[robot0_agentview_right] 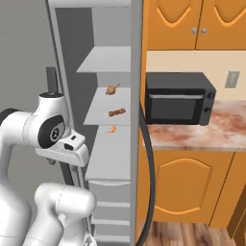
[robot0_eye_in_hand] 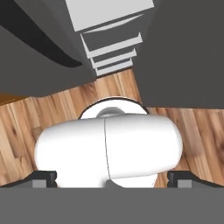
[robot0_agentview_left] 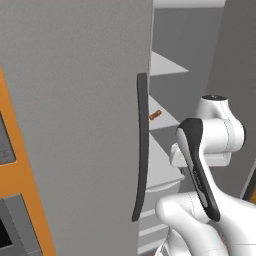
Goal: Store the kebab skewer in the freezer for long-term storage. Close the freezer door after placing the cooked food.
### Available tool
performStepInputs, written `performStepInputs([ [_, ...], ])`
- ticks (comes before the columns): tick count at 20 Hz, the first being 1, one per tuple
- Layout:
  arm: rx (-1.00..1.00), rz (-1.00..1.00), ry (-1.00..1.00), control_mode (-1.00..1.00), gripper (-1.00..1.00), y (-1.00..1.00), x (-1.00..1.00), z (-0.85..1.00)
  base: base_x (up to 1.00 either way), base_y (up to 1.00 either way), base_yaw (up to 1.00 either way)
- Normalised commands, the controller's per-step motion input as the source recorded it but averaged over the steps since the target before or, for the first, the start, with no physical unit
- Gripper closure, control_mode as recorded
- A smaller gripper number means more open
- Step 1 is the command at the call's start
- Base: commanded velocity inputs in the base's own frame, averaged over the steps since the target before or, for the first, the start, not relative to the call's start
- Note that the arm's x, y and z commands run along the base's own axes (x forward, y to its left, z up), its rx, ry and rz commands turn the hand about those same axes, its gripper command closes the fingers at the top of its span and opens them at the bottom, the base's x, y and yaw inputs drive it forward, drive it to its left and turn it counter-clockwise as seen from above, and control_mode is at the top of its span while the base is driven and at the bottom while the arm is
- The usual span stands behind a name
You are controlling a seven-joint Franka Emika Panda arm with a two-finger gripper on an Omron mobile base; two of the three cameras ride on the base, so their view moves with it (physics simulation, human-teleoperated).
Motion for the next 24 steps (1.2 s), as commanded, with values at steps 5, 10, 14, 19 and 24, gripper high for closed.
performStepInputs([
  [5, 0.0, 0.0, 0.0, 1.0, -1.0, 0.0, 0.0, 0.0, -0.52, 0.0, 0.01],
  [10, 0.0, 0.0, 0.0, 1.0, -1.0, 0.0, 0.0, 0.0, -0.41, -0.1, 0.12],
  [14, 0.0, 0.0, 0.0, 1.0, -1.0, 0.0, 0.0, 0.0, -0.35, -0.31, 0.33],
  [19, 0.0, 0.0, 0.0, 1.0, -1.0, 0.0, 0.0, 0.0, -0.2, -0.32, 0.34],
  [24, 0.0, 0.0, 0.0, 1.0, -1.0, 0.0, 0.0, 0.0, -0.35, -0.21, 0.22],
])
